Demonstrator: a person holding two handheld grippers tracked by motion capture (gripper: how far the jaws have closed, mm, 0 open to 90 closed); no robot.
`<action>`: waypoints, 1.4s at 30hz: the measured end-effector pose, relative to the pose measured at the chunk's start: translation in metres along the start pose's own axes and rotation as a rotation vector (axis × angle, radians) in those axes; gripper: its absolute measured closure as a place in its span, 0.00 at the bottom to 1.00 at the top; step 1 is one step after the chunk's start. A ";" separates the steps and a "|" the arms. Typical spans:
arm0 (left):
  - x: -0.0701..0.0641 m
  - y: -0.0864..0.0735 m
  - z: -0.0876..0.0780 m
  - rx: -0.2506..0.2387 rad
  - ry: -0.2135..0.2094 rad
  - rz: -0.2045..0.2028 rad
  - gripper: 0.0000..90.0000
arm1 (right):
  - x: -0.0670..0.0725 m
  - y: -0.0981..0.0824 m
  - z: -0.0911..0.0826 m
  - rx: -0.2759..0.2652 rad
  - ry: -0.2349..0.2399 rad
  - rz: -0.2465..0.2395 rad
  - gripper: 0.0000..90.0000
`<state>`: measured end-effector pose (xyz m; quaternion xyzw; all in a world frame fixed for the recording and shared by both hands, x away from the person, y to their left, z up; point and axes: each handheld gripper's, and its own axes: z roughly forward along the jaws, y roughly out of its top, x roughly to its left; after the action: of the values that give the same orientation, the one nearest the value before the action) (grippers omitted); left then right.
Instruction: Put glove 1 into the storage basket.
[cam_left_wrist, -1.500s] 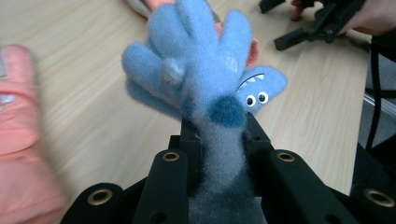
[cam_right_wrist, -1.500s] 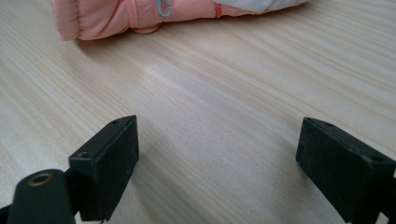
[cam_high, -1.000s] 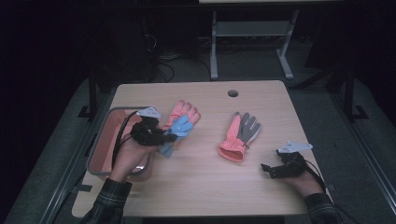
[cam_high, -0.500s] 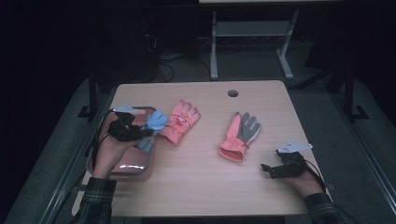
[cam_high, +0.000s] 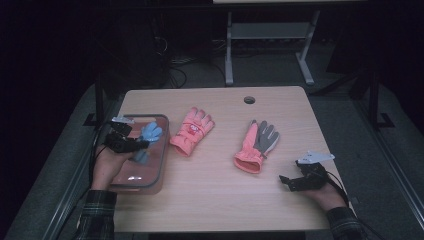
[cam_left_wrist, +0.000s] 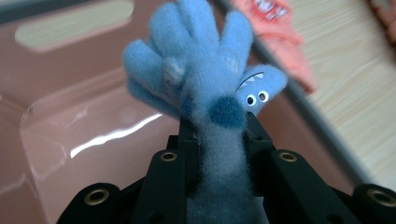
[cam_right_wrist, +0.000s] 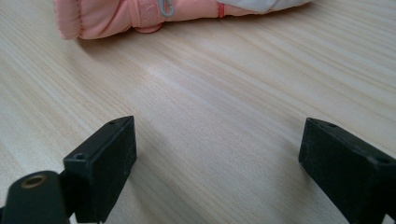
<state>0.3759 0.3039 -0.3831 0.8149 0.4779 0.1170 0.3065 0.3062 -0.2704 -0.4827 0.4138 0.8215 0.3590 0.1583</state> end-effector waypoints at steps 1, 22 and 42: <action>0.002 -0.001 0.002 0.007 0.004 -0.008 0.82 | 0.000 0.000 0.000 0.000 0.000 0.000 0.12; 0.021 -0.021 0.043 0.189 0.052 -0.050 0.76 | 0.000 0.000 0.000 0.000 0.000 0.001 0.12; 0.016 -0.011 0.026 0.106 0.043 -0.060 0.23 | 0.000 0.000 0.000 0.000 0.000 0.000 0.12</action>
<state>0.3886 0.3112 -0.4116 0.8125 0.5142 0.0996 0.2559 0.3063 -0.2704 -0.4827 0.4137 0.8215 0.3590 0.1583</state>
